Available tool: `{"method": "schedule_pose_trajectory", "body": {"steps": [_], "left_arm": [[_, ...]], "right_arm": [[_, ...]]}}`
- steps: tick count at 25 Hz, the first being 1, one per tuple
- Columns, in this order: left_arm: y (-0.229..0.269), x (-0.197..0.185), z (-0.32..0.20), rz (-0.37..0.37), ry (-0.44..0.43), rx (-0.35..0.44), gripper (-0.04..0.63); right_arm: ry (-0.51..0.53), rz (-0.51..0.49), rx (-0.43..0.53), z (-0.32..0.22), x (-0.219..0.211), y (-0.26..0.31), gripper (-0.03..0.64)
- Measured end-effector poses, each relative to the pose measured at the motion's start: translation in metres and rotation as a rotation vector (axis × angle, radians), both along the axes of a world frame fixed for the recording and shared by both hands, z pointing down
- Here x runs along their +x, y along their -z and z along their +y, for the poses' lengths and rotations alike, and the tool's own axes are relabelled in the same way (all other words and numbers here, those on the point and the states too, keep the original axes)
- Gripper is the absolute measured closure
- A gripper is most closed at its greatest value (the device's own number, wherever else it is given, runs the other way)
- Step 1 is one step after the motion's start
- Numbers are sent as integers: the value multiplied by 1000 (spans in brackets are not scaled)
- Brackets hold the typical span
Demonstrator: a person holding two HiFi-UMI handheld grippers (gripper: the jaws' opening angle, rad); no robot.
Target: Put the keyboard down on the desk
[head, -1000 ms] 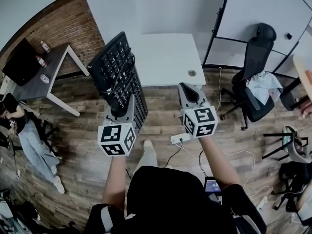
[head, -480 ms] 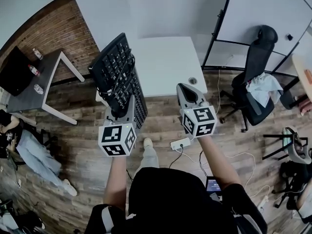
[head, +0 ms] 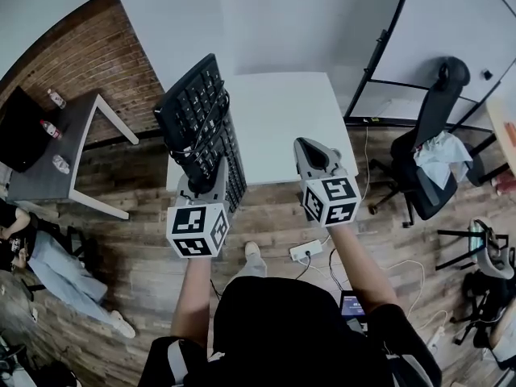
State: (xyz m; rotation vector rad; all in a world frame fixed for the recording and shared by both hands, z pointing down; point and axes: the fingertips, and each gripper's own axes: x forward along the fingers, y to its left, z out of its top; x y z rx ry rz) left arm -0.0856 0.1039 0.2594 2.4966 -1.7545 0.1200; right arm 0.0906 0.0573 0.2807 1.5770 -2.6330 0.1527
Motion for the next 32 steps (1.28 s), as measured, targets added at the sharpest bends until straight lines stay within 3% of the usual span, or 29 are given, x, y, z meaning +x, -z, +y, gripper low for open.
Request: {"method": "schedule_pose_trajectory", "body": {"steps": [15, 32], "left_arm": [[-7, -76, -136, 84, -76, -40, 511], [-76, -40, -227, 297, -121, -234, 511]], "right_arm": [[-63, 27, -39, -124, -77, -2, 575], [-57, 111, -194, -190, -58, -78, 574]]}}
